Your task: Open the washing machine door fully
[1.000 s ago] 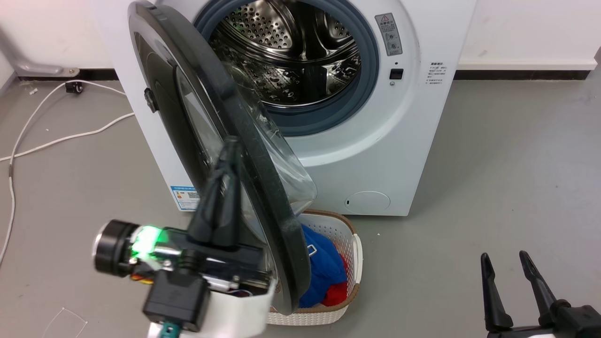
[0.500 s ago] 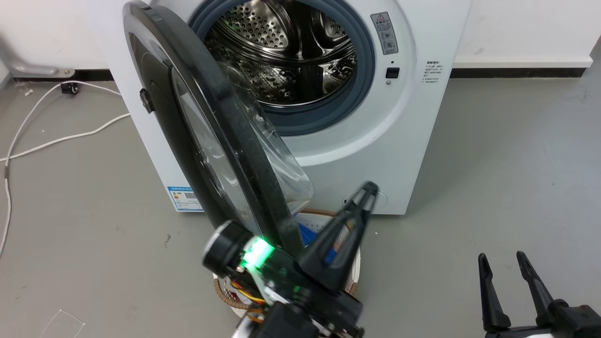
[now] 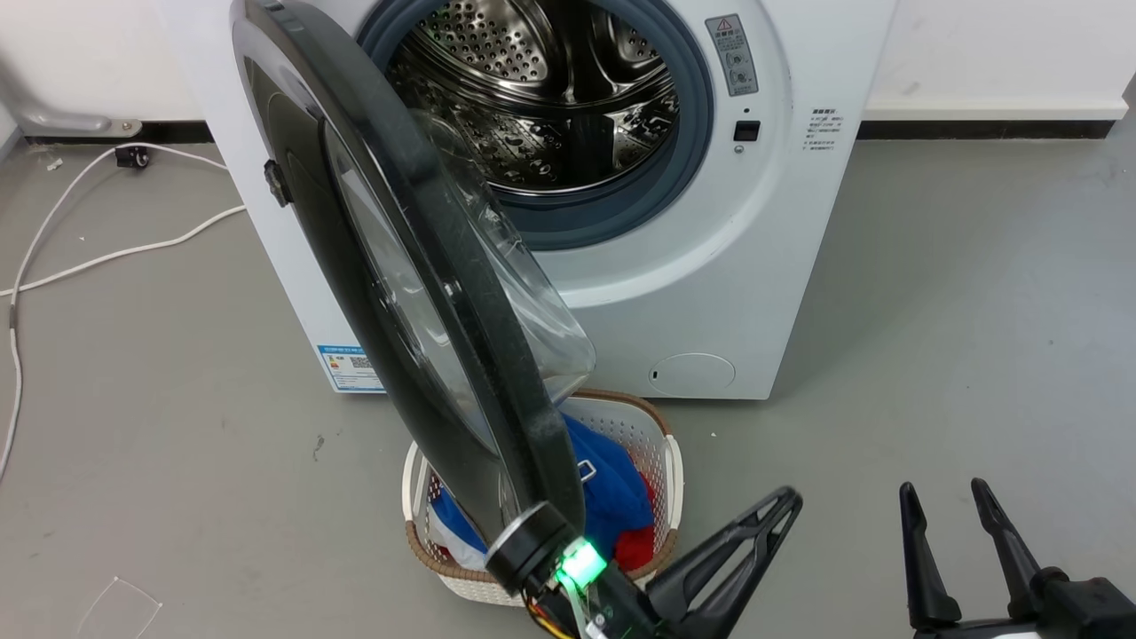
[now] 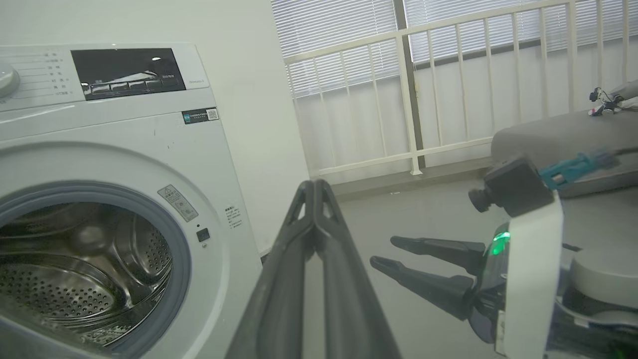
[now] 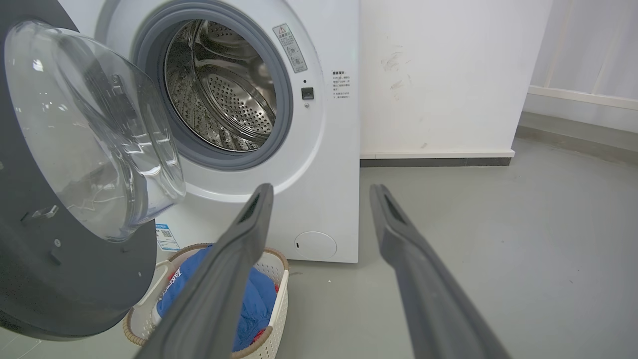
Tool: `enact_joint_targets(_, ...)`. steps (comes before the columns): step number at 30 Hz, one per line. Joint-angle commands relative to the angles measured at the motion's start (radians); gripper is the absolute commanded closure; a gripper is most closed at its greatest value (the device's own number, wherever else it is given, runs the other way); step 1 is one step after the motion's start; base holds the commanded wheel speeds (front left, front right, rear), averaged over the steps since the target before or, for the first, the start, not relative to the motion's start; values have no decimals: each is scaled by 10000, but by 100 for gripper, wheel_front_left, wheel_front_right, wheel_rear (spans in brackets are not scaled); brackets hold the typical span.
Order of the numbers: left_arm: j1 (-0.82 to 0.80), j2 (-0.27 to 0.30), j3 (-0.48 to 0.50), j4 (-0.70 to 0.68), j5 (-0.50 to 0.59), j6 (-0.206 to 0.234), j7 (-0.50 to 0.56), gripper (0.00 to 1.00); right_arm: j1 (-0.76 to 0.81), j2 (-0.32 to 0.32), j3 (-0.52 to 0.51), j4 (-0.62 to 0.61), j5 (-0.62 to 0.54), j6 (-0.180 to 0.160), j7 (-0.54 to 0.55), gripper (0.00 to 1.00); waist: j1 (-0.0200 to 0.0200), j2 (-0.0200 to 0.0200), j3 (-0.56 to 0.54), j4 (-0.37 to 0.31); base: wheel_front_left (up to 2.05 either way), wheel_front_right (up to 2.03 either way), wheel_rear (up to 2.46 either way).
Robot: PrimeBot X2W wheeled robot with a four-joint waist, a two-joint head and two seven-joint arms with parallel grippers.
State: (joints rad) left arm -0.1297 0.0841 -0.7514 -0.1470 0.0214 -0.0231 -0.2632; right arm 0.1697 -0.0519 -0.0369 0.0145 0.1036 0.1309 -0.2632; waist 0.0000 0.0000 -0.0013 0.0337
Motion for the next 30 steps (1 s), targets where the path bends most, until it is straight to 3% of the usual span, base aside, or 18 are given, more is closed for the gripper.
enact_joint_targets(1,133,36,-44,101,-35,47,-24,100,-36,32,16,25,48,-2,-20,0,0,0,12,0,0,0,0)
enact_joint_targets(9,500,260,122,1233,-319,236,-26,100,-110,32,13,103,40,-2,-20,0,0,0,139,7,0,0,0)
enact_joint_targets(18,164,213,1401,2264,-777,604,-24,100,-296,33,67,229,37,-2,-20,0,0,0,434,-23,0,0,0)
enact_joint_targets(30,401,479,2507,2586,-740,703,8,100,-242,33,103,416,123,-2,-20,0,0,0,442,157,0,0,0)
